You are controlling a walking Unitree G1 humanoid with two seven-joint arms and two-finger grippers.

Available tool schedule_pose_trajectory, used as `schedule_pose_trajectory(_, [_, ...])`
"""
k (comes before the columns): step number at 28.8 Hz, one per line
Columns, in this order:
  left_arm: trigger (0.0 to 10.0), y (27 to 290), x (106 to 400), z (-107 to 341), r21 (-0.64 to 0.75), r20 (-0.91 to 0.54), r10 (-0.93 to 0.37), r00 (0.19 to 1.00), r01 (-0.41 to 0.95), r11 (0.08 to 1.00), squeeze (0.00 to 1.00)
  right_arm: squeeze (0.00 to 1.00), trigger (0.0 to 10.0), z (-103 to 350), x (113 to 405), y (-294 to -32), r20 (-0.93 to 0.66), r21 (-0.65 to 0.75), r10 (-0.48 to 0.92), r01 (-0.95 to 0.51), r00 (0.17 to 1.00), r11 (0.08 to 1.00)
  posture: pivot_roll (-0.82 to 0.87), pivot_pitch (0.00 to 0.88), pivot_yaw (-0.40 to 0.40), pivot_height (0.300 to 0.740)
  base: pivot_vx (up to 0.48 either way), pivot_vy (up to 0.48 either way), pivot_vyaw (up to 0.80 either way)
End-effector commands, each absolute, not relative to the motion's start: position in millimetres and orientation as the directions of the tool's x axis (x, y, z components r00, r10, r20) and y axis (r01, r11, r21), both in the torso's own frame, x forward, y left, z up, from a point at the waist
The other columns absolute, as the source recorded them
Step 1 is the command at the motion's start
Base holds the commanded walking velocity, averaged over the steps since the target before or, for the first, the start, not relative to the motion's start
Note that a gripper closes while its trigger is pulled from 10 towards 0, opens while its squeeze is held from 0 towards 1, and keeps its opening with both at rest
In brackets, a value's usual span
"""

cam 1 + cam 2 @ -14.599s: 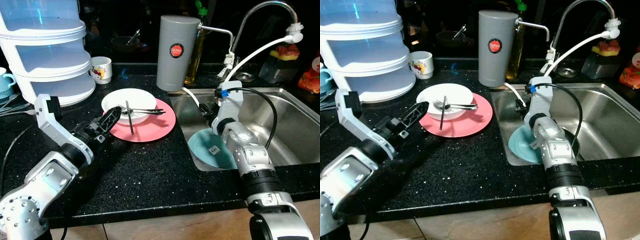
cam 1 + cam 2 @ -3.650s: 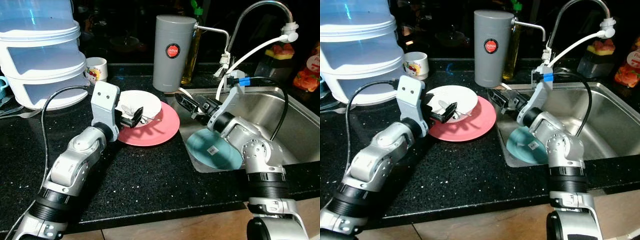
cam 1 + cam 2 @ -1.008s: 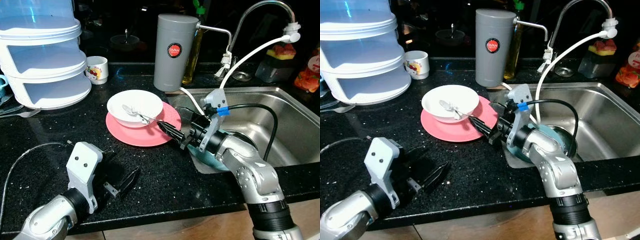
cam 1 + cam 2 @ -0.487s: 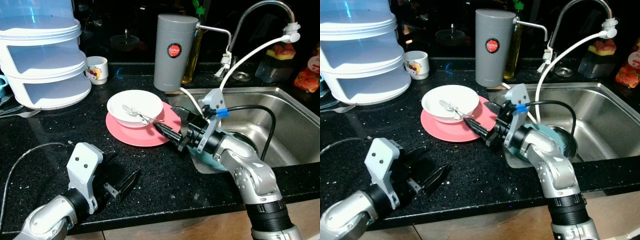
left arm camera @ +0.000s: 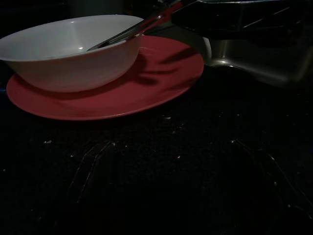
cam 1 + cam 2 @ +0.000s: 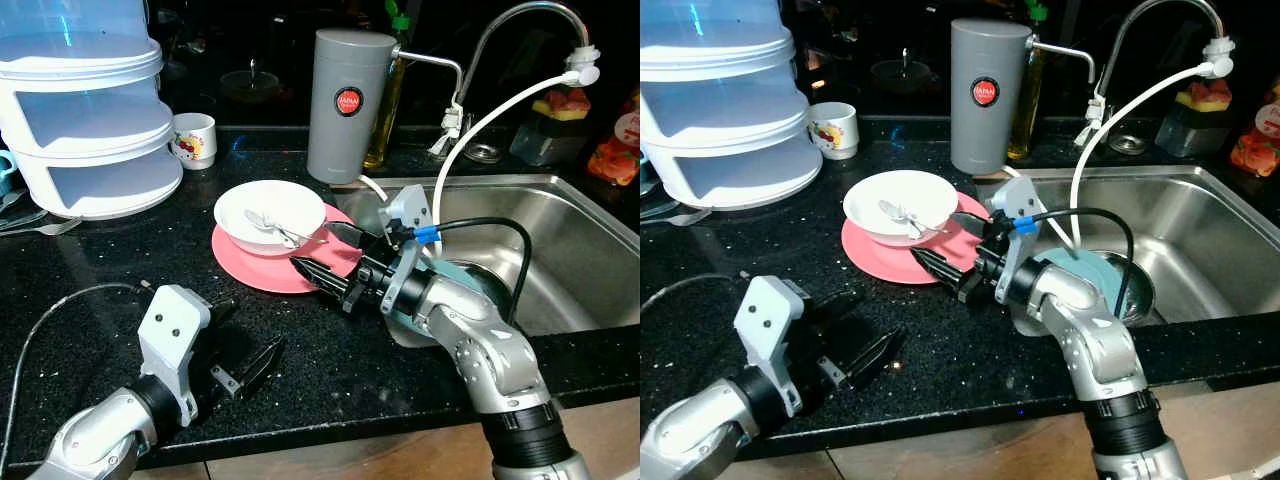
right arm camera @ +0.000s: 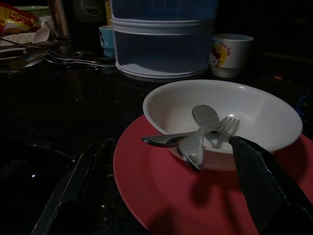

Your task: Kitchen organization

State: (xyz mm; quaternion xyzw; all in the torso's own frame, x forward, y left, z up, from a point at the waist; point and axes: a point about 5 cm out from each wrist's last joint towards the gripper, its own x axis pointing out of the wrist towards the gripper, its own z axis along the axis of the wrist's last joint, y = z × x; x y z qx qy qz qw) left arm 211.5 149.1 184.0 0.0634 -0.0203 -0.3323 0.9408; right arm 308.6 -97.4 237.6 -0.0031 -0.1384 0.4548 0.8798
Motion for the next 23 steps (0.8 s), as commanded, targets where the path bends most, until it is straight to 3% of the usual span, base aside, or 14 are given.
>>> schedule_pose_trajectory(1, [10.0, 147.0, 212.0, 168.8, 0.099, -0.071, -0.631, 0.772, 0.635, 0.766, 0.0, 0.0, 10.0, 238.6, 307.9, -95.4, 0.259, -0.134, 0.802, -0.802, 0.539, 0.582, 0.0, 0.025, -0.05, 0.74, 0.0, 0.0, 0.0])
schedule_pose_trajectory(2, [10.0, 146.7, 212.2, 168.4, 0.099, -0.071, -0.632, 0.771, 0.636, 0.765, 0.0, 0.0, 10.0, 238.8, 307.6, -94.5, 0.264, -0.129, 0.802, -0.804, 0.536, 0.58, 0.01, 0.024, -0.05, 0.74, 0.0, 0.0, 0.0])
schedule_pose_trajectory(4, [10.0, 146.3, 212.4, 168.1, 0.099, -0.071, -0.634, 0.77, 0.638, 0.763, 0.0, 0.0, 8.3, 239.3, 307.1, -93.0, 0.272, -0.122, 0.802, -0.807, 0.533, 0.578, 0.01, 0.024, -0.05, 0.74, 0.0, 0.0, 0.0])
schedule_pose_trajectory(5, [10.0, 146.2, 212.4, 168.0, 0.099, -0.072, -0.635, 0.769, 0.639, 0.763, 0.0, 0.0, 8.3, 239.5, 307.0, -92.6, 0.274, -0.12, 0.801, -0.808, 0.532, 0.577, 0.01, 0.024, -0.05, 0.74, 0.0, 0.0, 0.0])
schedule_pose_trajectory(6, [10.0, 145.9, 212.6, 167.7, 0.099, -0.072, -0.636, 0.768, 0.64, 0.762, 0.0, 0.0, 6.4, 239.9, 306.8, -91.6, 0.279, -0.118, 0.802, -0.81, 0.529, 0.575, 0.01, 0.025, -0.05, 0.74, 0.0, 0.0, 0.0])
schedule_pose_trajectory(7, [10.0, 145.9, 212.6, 167.7, 0.099, -0.072, -0.636, 0.768, 0.64, 0.762, 0.0, 0.0, 6.4, 239.9, 306.8, -91.6, 0.279, -0.118, 0.802, -0.81, 0.529, 0.575, 0.01, 0.025, -0.05, 0.74, 0.0, 0.0, 0.0])
schedule_pose_trajectory(9, [10.0, 145.5, 212.7, 167.2, 0.099, -0.074, -0.637, 0.767, 0.641, 0.761, 0.0, 0.0, 5.1, 240.4, 306.6, -90.8, 0.283, -0.115, 0.803, -0.812, 0.525, 0.572, 0.01, 0.029, -0.05, 0.74, 0.0, 0.0, 0.0])
schedule_pose_trajectory(18, [10.0, 145.6, 212.1, 166.0, 0.099, -0.078, -0.638, 0.766, 0.643, 0.76, 0.0, 0.0, 4.2, 240.4, 306.0, -89.4, 0.286, -0.112, 0.806, -0.818, 0.518, 0.565, 0.01, 0.03, -0.051, 0.74, 0.0, 0.0, 0.0])
schedule_pose_trajectory(23, [10.0, 145.3, 212.0, 165.7, 0.1, -0.08, -0.64, 0.764, 0.645, 0.758, 0.0, 0.0, 3.1, 240.5, 305.7, -89.3, 0.286, -0.113, 0.808, -0.819, 0.516, 0.562, 0.01, 0.033, -0.049, 0.74, 0.0, 0.0, 0.0])
